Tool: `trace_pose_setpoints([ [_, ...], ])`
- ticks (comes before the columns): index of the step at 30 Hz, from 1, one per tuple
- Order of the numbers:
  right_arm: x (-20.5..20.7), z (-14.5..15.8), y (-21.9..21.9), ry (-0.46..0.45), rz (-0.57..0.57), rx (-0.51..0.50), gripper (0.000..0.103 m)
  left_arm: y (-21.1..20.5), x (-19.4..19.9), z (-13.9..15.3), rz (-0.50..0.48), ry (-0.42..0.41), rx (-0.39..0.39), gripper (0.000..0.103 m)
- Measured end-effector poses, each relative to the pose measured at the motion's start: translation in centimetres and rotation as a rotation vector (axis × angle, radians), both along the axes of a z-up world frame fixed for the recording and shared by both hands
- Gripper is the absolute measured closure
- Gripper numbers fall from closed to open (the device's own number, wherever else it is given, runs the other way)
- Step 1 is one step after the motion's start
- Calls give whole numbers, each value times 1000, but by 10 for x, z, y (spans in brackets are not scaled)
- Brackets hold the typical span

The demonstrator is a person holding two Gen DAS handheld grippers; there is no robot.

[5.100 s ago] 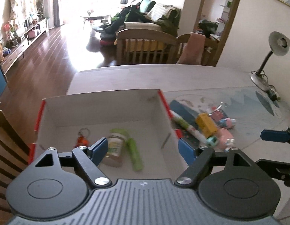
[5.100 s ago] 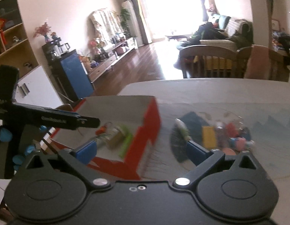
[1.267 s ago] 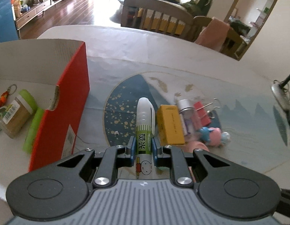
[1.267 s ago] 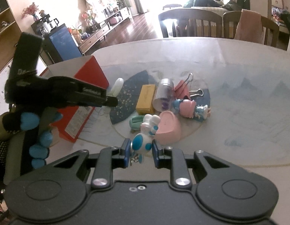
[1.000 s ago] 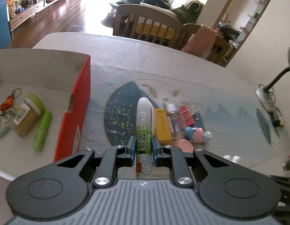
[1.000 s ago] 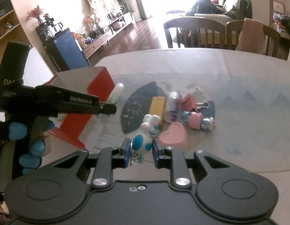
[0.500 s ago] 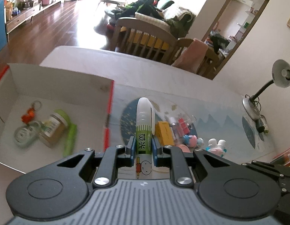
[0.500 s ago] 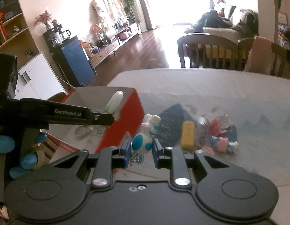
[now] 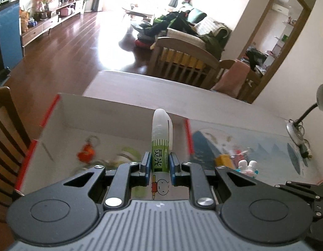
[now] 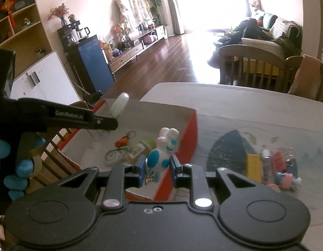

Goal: Organize rigid objects
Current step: 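Carry the marker and figurine over the cardboard box and lower them inside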

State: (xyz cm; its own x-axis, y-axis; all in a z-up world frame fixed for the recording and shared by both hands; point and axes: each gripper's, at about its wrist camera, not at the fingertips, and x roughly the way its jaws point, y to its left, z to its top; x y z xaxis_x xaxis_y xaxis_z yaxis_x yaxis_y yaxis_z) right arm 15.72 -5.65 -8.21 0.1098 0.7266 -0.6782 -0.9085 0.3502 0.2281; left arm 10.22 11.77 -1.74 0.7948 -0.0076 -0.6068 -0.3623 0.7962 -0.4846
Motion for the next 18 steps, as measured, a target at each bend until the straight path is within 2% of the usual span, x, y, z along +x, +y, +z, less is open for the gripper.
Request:
trace_pose_setpoints([
  [8,-22,-17,50,-24,28,-55,80,52,-11,-22,33,51,24,85],
  [18,-32,-60,100,-70,18,-179,80,89,8,-60,38,143,51,86],
])
